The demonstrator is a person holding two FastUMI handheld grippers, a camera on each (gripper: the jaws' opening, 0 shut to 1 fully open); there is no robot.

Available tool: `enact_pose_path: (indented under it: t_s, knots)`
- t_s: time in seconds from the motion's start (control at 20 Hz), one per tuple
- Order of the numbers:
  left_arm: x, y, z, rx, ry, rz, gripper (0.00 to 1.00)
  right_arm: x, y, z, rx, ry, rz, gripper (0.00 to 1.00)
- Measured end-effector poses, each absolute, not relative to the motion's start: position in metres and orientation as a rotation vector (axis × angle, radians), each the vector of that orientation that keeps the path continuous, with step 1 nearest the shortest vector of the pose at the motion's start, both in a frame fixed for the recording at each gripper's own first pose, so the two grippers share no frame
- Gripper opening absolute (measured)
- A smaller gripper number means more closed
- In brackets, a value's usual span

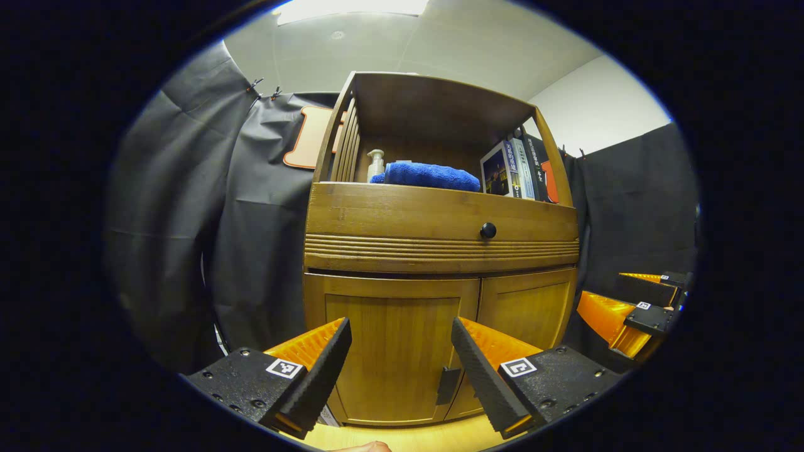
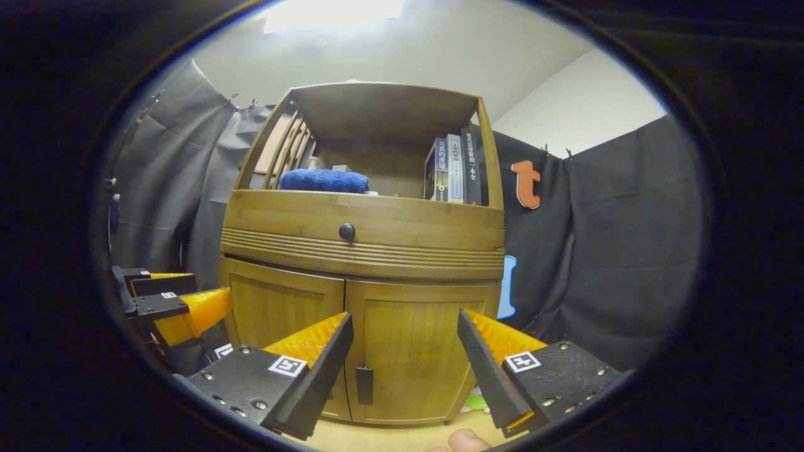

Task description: Open the right door of the double-door shoe cabinet with the right hand, and open the left door with the left hand.

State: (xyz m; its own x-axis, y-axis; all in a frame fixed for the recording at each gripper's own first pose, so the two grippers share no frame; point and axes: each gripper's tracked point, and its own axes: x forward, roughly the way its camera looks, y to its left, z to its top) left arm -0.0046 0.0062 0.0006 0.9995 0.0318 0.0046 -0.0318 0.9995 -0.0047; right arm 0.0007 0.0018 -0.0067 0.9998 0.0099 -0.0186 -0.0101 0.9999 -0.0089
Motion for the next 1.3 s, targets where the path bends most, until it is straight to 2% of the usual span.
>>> enact_pose_path:
  t_s: [0.4, 0.45, 0.5, 0.6, 0.9, 0.95, 1.1, 1.15, 1.2, 1.3]
  knots:
    - [-0.012, 0.022, -0.002, 0.007, 0.002, 0.071, 0.98, 0.010, 0.014, -0.050, 0.001, 0.098, 0.035, 0.99]
    - [-0.014, 0.029, -0.004, 0.013, 0.006, 0.084, 0.98, 0.015, 0.017, -0.061, -0.001, 0.120, 0.041, 0.96]
    - [-0.017, 0.036, -0.006, 0.021, 0.012, 0.102, 0.98, 0.020, 0.020, -0.074, -0.005, 0.147, 0.045, 0.99]
    - [-0.022, 0.051, -0.008, 0.032, 0.024, 0.132, 0.97, 0.030, 0.025, -0.099, -0.003, 0.198, 0.047, 0.99]
    - [-0.036, 0.094, -0.019, 0.049, 0.058, 0.237, 0.97, 0.054, 0.042, -0.156, 0.070, 0.320, 0.061, 0.96]
    - [-0.038, 0.101, -0.021, 0.048, 0.064, 0.254, 0.98, 0.059, 0.044, -0.163, 0.075, 0.337, 0.066, 0.99]
    - [-0.040, 0.117, -0.028, 0.044, 0.077, 0.297, 0.99, 0.074, 0.053, -0.177, 0.063, 0.363, 0.082, 0.99]
    - [-0.039, 0.122, -0.028, 0.043, 0.081, 0.309, 0.98, 0.078, 0.056, -0.182, 0.056, 0.367, 0.082, 0.90]
    - [-0.039, 0.126, -0.029, 0.043, 0.083, 0.317, 0.98, 0.082, 0.058, -0.185, 0.049, 0.372, 0.081, 0.86]
    - [-0.037, 0.132, -0.030, 0.044, 0.086, 0.333, 0.98, 0.093, 0.059, -0.194, 0.031, 0.390, 0.070, 0.86]
